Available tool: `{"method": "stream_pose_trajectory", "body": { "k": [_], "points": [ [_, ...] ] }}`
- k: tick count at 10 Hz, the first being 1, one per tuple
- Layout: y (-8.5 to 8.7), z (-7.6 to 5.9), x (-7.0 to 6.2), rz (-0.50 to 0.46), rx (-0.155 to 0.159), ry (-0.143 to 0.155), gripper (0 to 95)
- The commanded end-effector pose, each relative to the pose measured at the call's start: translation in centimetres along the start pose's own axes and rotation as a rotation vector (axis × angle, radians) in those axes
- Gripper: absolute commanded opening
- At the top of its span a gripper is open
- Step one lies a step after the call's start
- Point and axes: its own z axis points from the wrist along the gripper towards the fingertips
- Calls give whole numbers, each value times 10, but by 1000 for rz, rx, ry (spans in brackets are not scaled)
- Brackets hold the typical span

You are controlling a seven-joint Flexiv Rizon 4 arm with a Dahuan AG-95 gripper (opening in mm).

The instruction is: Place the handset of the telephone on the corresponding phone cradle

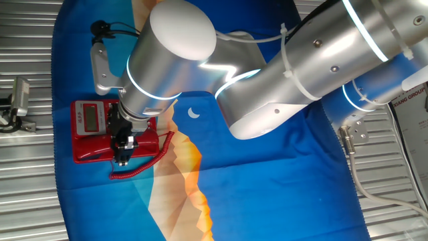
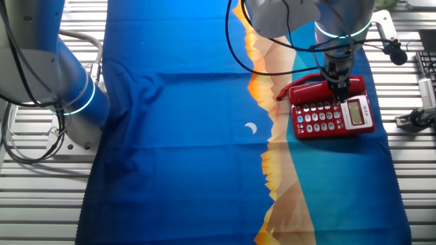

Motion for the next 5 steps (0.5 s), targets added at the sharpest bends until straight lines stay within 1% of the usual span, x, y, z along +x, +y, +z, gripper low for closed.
{"method": "stream_pose_trajectory", "body": {
  "k": [1, 4, 5],
  "points": [
    [0, 1, 1, 1, 1, 5, 760],
    [0, 1, 2, 4, 1, 5, 760],
    [0, 1, 2, 4, 1, 5, 570]
  ]
}}
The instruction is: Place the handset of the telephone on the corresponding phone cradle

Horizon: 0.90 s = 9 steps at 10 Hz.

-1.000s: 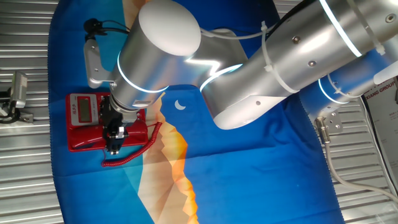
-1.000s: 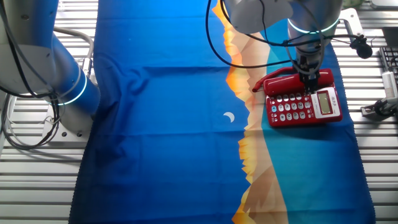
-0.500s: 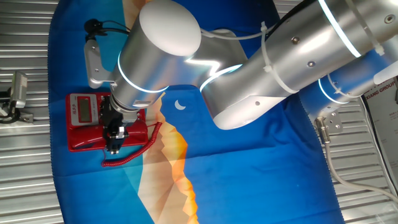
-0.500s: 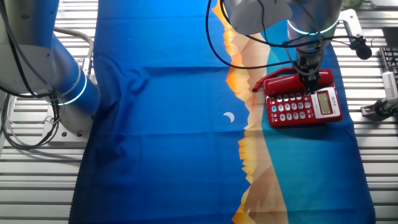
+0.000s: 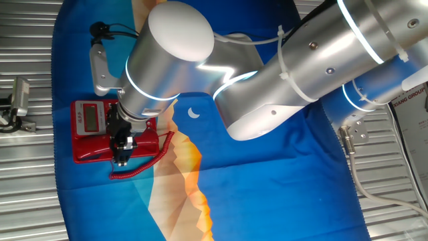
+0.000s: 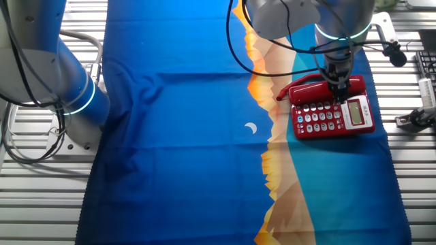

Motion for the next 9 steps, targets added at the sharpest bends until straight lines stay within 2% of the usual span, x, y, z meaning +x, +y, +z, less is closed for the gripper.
{"method": "stream_pose_trajectory", "body": {
  "k": [1, 6, 7, 9],
  "points": [
    [0, 0, 0, 5, 1, 3, 570],
    [0, 0, 0, 11, 1, 5, 570],
    [0, 0, 0, 14, 1, 5, 380],
    [0, 0, 0, 21, 1, 10, 380]
  ]
}}
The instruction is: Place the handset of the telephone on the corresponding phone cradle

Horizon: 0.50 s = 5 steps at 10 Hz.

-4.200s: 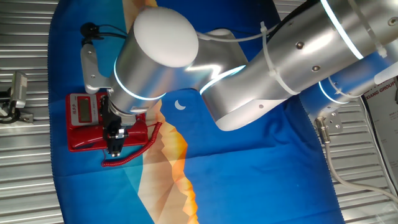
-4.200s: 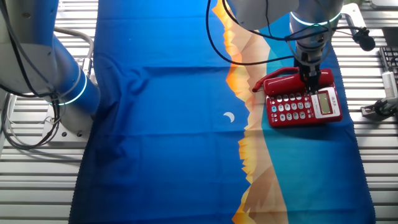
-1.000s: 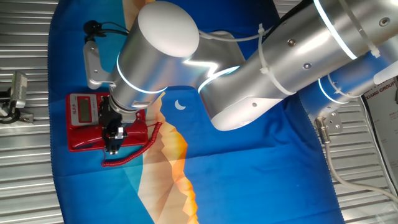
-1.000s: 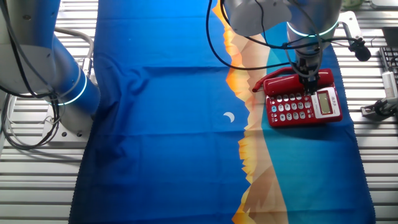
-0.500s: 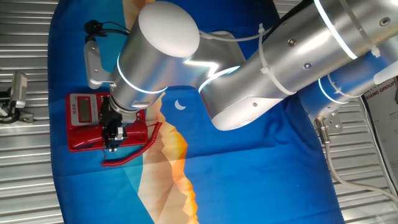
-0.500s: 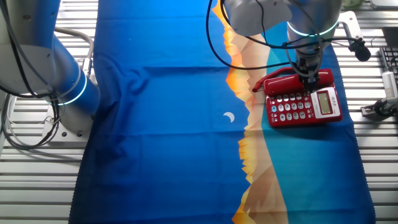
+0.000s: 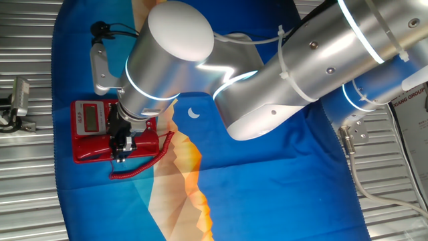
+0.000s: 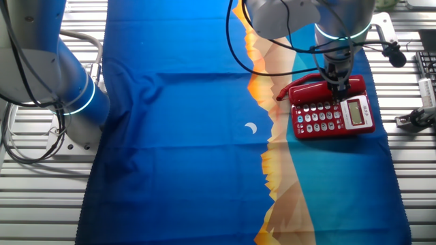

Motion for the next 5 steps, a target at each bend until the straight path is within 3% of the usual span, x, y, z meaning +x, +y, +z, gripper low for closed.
{"method": "stream_pose_trajectory", "body": {
  "k": [1, 2, 3, 4, 5],
  "points": [
    [0, 0, 0, 2, 0, 4, 380],
    [0, 0, 0, 6, -1, 4, 190],
    [0, 0, 0, 10, -1, 6, 190],
    [0, 0, 0, 15, -1, 5, 0],
    [0, 0, 0, 22, -2, 5, 0]
  ]
}}
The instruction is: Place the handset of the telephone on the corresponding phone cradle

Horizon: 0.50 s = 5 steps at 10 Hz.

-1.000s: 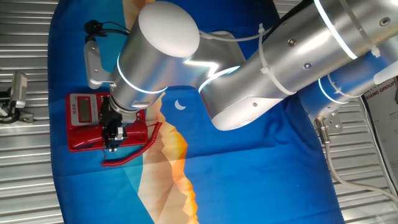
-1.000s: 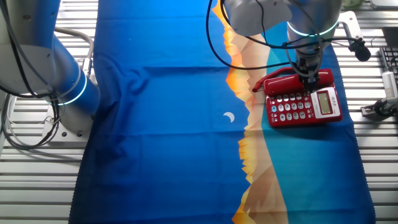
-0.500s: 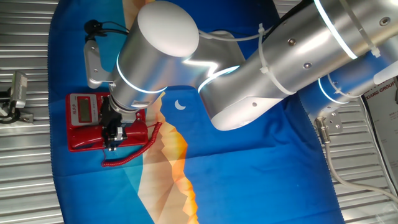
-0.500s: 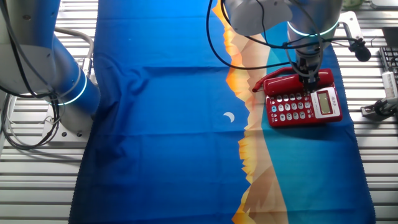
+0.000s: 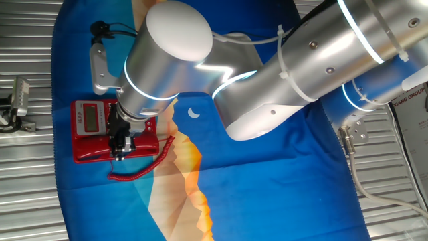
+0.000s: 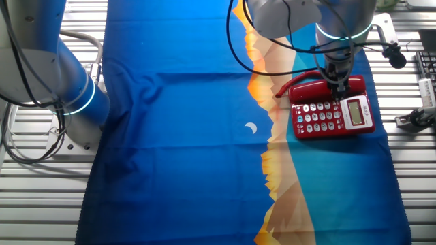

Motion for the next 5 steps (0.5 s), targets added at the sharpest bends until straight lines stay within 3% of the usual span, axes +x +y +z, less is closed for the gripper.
{"method": "stream_pose_trajectory", "body": {
  "k": [1, 5],
  "points": [
    [0, -1, 0, 14, -2, -1, 0],
    [0, -1, 0, 28, 6, -6, 0]
  ]
}}
